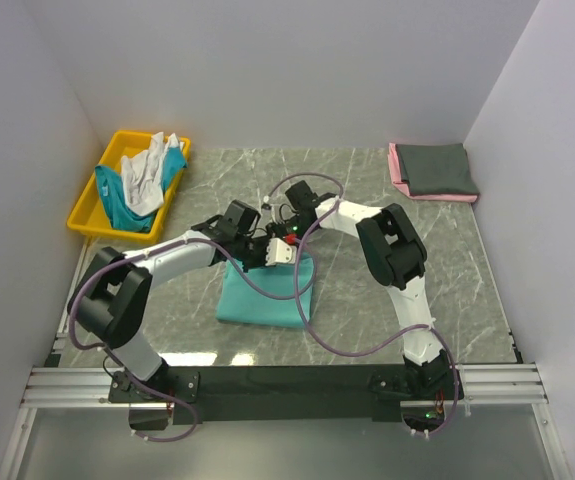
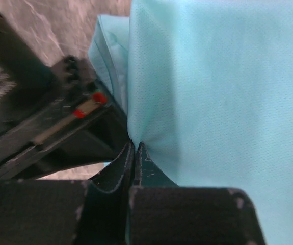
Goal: Fold and stack the t-shirts
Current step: Fold the tshirt
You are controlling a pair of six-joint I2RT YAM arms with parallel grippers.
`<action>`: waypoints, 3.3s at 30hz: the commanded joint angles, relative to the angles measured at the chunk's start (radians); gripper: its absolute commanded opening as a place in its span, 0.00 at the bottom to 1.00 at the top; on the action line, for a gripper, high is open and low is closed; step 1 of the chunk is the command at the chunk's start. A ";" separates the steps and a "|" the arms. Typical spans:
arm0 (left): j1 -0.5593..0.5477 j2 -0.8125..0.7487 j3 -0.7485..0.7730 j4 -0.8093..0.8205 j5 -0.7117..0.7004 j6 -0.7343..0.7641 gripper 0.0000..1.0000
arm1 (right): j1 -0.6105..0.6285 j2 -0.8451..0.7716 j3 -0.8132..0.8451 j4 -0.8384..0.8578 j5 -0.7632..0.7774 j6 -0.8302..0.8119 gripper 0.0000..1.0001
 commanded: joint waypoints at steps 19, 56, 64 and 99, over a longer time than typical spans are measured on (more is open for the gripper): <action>0.002 -0.051 -0.006 0.027 -0.001 -0.010 0.01 | -0.039 0.105 0.118 -0.021 0.022 0.008 0.15; 0.048 0.063 -0.011 0.258 0.009 0.114 0.01 | -0.071 0.120 0.208 -0.097 -0.060 -0.038 0.14; 0.043 0.103 0.009 0.229 0.017 0.133 0.09 | -0.172 0.033 0.334 -0.135 0.051 -0.015 0.33; 0.487 0.394 0.085 0.393 0.436 -1.348 0.41 | -0.197 -0.109 -0.140 0.225 0.023 0.244 0.30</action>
